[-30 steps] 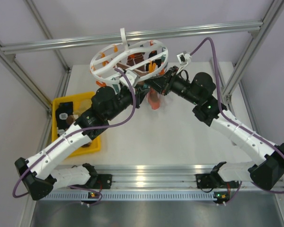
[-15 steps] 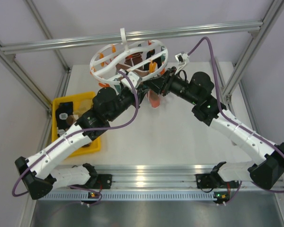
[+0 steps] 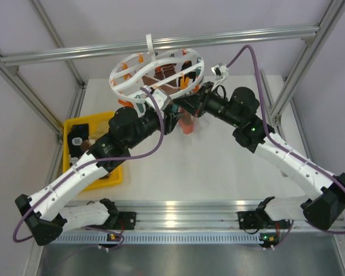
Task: Clip the socks to the hanger
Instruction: Open the clamp at the hanger, then pick up the sock from the bin.
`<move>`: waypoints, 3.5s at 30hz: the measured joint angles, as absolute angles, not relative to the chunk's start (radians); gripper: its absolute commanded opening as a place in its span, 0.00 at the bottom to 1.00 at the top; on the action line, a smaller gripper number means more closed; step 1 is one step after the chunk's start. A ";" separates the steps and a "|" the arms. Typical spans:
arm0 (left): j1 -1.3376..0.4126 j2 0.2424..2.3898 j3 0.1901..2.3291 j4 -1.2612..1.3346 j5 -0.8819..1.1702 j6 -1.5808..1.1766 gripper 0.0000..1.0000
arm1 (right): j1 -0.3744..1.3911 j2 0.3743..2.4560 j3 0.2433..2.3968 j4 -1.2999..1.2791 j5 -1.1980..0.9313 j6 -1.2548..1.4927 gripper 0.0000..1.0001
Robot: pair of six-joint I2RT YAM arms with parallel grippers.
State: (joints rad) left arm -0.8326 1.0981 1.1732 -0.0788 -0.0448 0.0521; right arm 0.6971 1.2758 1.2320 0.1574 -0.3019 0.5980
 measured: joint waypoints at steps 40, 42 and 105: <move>-0.055 0.632 1.074 -1.075 -0.038 0.384 0.42 | 0.664 1.252 1.169 0.152 -0.321 0.558 0.00; -0.055 0.672 1.035 -1.127 0.016 0.475 0.44 | 0.664 1.252 1.170 0.146 -0.329 0.558 0.00; 0.503 1.647 1.003 -0.858 0.453 1.656 0.11 | 0.605 1.299 1.199 0.133 -0.500 0.509 0.00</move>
